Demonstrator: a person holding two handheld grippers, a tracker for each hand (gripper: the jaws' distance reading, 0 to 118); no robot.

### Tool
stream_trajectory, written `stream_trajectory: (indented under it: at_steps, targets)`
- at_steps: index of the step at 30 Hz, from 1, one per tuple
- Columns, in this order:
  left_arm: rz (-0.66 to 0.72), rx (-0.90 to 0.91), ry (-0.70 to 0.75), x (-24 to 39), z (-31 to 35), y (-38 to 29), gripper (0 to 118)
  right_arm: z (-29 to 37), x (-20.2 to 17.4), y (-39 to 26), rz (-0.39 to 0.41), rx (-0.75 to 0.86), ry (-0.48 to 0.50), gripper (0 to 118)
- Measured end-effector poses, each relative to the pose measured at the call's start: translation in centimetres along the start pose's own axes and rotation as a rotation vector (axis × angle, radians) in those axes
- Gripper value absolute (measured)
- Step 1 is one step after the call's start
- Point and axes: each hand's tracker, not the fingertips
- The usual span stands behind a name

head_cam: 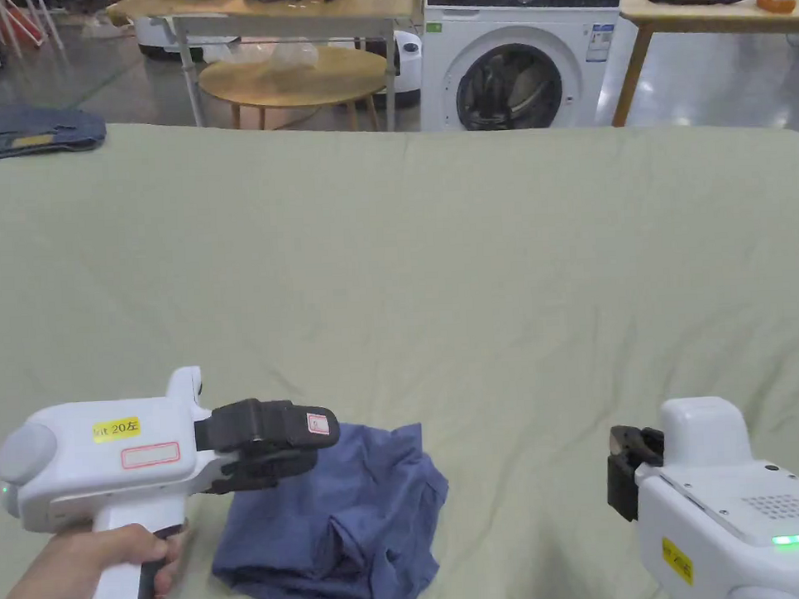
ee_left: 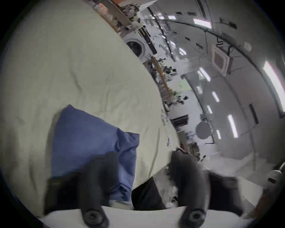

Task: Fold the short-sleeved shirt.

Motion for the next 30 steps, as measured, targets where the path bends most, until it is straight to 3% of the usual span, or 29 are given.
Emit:
stream_trajectory:
  at_steps: [2,6,10,13,18,22,25,27,30]
  targets:
    - [-0.038,-0.047,0.103,-0.4,-2.0,-0.5,8,0.0,0.0,-0.1,0.005,-0.004,0.002,0]
    - [0.004,-0.167,0.108,-1.7,-7.1,-2.0,8,0.0,0.5,-0.1,0.007,-0.01,-0.012,0]
    - [0.017,-0.204,0.206,-2.7,-11.1,-3.2,6,0.3,1.2,0.1,-0.002,-0.005,-0.03,0]
    - [0.05,-0.249,0.122,-3.9,-13.2,-3.1,4,0.5,1.4,0.1,-0.001,-0.001,-0.04,0]
    - [-0.097,-0.367,0.198,-1.9,-16.9,-4.8,1,0.7,1.2,0.1,0.002,0.0,-0.042,0]
    - [-0.109,-0.232,0.047,1.4,-13.2,-3.6,1,1.2,1.6,0.3,-0.002,0.015,-0.046,0]
    - [-0.206,-0.09,0.05,4.1,-7.0,-2.0,1,1.1,1.5,0.5,-0.008,0.02,-0.041,0]
    - [-0.195,0.014,0.042,5.1,-2.6,-1.1,1,0.8,1.1,0.7,-0.01,0.022,-0.025,0]
    - [-0.208,0.135,0.095,4.7,3.7,0.1,1,0.3,-0.3,1.0,-0.022,0.015,0.067,0]
